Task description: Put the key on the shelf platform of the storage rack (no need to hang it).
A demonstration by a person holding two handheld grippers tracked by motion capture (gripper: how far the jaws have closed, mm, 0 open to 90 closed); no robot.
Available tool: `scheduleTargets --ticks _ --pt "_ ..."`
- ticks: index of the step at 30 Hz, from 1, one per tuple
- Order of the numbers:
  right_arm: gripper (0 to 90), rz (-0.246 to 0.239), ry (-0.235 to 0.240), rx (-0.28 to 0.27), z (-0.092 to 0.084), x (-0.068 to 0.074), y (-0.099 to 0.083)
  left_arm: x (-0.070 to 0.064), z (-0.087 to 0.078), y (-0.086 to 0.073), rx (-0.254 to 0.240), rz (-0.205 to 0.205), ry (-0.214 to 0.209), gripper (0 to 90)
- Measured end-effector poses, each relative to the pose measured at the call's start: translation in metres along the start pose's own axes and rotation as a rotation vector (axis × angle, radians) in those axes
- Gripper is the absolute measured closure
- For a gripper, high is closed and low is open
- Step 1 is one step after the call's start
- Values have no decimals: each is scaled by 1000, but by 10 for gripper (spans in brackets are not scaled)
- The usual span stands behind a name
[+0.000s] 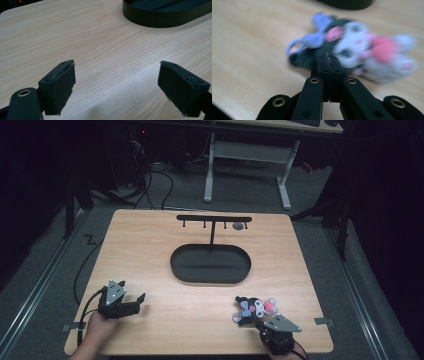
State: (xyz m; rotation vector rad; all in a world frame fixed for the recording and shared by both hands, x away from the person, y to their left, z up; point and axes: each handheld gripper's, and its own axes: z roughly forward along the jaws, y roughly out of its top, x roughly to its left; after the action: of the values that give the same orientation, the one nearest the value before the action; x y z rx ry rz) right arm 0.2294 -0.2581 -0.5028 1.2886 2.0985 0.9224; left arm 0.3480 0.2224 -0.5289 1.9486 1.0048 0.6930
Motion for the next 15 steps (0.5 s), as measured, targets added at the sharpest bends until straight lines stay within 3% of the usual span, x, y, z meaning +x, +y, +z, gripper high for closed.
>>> scheduleTargets --ticks 3,7,10,15 --pt "900 29 -107 -62 -13 -18 4 0 0 0 2 5 -1 154" --pt "900 75 -185 -108 -13 -42 9 -1 -2 -1 -5 10 -2 154" --pt "900 107 -194 -116 -6 -53 13 -1 -2 -2 -9 11 0 154" --pt "900 111 -170 -105 2 -53 14 -2 -4 -3 -15 19 2 154"
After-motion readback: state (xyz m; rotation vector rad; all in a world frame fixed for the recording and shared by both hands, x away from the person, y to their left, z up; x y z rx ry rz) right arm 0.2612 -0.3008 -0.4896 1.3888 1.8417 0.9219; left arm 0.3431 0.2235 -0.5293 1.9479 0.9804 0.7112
